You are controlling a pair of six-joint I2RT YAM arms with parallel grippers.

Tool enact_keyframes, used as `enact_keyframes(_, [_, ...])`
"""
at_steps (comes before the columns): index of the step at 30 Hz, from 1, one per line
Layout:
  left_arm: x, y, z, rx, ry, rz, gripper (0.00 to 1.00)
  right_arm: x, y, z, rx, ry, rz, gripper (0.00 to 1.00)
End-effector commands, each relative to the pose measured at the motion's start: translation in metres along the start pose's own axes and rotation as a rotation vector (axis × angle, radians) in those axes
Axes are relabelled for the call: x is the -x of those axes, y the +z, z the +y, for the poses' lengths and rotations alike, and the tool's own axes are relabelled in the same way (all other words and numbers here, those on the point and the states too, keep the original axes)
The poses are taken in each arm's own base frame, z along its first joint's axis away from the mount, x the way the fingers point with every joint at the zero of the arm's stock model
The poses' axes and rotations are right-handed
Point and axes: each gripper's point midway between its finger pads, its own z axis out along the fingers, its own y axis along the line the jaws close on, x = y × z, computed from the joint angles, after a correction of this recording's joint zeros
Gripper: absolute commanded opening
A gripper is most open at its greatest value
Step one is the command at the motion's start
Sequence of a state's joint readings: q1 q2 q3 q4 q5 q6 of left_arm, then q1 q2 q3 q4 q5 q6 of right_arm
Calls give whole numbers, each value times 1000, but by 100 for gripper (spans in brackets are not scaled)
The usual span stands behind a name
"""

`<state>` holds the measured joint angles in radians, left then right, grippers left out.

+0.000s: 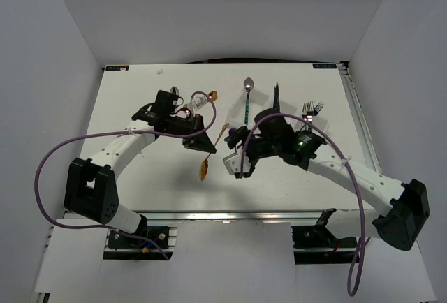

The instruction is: Sort the eating utensils into containers

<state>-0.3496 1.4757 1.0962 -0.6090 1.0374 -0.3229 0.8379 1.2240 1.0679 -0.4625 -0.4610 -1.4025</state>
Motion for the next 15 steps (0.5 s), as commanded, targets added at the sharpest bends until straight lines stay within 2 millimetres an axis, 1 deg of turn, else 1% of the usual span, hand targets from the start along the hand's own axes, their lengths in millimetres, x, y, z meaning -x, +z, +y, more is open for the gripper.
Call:
enact_keyframes(1, [-6,0,-27,-66,26,43,0,0,12,-21,-51,-108,112,72])
enact_keyframes(3, [-10,3,-29,-75,30,62,0,1,21,-20,-48,-131,146,69])
enact_keyframes(4, [-12,4,-29,-78,23,70,0,2,23,-25,-66,-141,154,68])
enact_keyframes(10, [-23,8,-29,-91,22,105,0,-6,34,-35,-90,-162,220,61])
enact_keyframes(12, [-26,9,-28,-93,15,116,0,-10,37,-34,-81,-177,240,58])
enact_keyframes(15, [-27,8,-27,-93,21,119,0,-16,42,-28,-64,-194,262,50])
